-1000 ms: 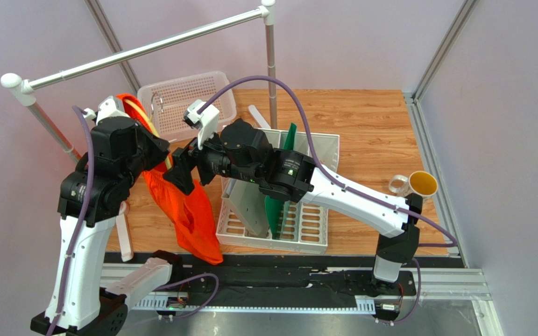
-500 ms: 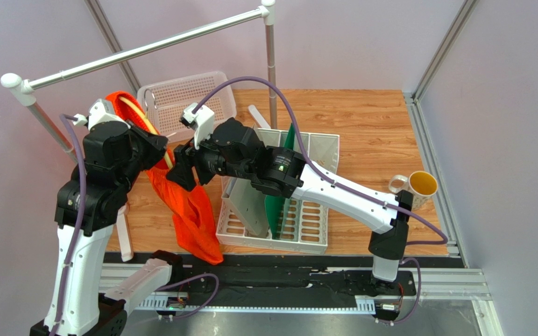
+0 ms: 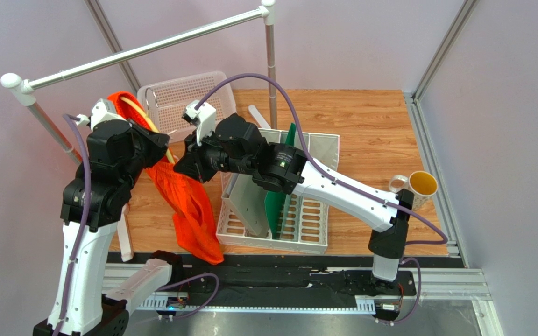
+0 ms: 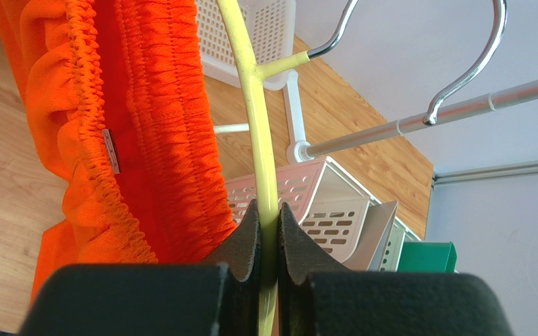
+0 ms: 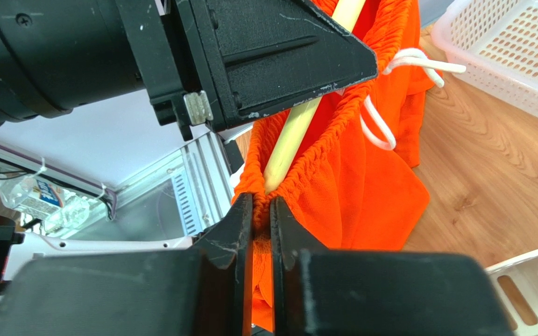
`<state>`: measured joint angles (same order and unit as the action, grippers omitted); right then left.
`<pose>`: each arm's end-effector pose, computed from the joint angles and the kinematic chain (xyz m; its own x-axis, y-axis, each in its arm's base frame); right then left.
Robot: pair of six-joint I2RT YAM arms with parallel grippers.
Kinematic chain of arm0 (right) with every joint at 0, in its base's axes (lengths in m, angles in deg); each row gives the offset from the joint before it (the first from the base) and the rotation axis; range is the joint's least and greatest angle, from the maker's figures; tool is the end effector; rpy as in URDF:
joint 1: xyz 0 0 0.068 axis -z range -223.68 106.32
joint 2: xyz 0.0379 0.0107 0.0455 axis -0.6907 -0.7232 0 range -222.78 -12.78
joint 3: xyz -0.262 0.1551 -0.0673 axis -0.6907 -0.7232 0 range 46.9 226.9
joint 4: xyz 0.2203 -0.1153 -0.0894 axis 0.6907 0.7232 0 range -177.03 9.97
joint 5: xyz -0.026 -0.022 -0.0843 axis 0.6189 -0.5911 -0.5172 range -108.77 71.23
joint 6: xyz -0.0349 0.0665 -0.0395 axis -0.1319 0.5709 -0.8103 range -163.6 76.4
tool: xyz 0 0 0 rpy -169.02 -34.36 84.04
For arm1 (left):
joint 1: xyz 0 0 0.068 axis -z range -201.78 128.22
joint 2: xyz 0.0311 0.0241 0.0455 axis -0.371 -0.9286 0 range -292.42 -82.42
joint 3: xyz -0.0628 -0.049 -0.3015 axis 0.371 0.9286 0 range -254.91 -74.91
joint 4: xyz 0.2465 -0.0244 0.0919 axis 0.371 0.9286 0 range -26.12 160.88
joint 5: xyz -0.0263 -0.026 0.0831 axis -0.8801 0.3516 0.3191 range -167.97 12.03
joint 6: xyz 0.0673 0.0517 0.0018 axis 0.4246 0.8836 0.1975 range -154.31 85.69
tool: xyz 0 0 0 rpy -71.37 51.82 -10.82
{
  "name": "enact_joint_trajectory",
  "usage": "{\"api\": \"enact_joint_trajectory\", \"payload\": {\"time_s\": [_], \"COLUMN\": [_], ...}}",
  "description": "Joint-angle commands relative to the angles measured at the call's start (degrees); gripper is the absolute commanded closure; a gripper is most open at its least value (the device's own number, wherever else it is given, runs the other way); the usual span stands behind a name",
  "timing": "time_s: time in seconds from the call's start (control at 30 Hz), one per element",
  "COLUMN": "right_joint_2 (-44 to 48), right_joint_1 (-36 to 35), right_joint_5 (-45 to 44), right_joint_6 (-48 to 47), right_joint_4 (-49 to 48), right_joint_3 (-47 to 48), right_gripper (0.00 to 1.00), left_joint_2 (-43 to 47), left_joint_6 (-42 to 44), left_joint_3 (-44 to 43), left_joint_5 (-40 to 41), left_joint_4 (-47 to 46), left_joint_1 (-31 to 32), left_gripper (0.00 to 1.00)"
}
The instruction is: Remove the shorts from the hanger
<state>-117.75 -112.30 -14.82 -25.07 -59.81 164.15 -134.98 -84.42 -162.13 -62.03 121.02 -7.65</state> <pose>0.1671 0.4409 0.4805 -0.3920 -0.1316 -0.9105 -0.8740 0.3624 0.3239 0.1404 -0.0142 0.4897 -0.2290 -0.7031 -0.6732 -0.2918 0.7094 -0.6416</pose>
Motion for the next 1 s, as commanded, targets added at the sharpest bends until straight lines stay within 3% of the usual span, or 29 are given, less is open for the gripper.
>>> {"api": "enact_joint_trajectory", "payload": {"time_s": [0.0,0.23,0.53,0.73,0.97], "right_joint_2": [1.17,2.22,7.4,8.72,10.4], "right_joint_1": [0.07,-0.02,-0.11,-1.43,-2.22], "right_joint_5": [2.55,10.9,12.05,11.09,11.27], "right_joint_6": [-0.77,-2.96,-7.71,-12.98,-13.78], "right_joint_4": [-0.59,-0.24,-0.68,0.91,-2.26], "right_joint_3": [0.08,-1.14,-10.63,-13.01,-16.53], "right_gripper": [1.0,1.0,1.0,1.0,1.0], "left_joint_2": [0.44,-2.63,-10.72,-11.34,-13.8], "left_joint_6": [0.98,-0.51,-8.16,-17.12,-23.19], "left_joint_3": [-0.67,-1.2,-7.96,-5.68,-7.53], "left_joint_5": [1.11,1.37,0.14,-4.51,-7.42], "left_joint_4": [-8.37,-9.86,-6.35,-10.12,-8.18], "left_joint_1": [-1.21,-3.67,-6.66,-9.73,-12.46], "left_gripper": [1.0,1.0,1.0,1.0,1.0]}}
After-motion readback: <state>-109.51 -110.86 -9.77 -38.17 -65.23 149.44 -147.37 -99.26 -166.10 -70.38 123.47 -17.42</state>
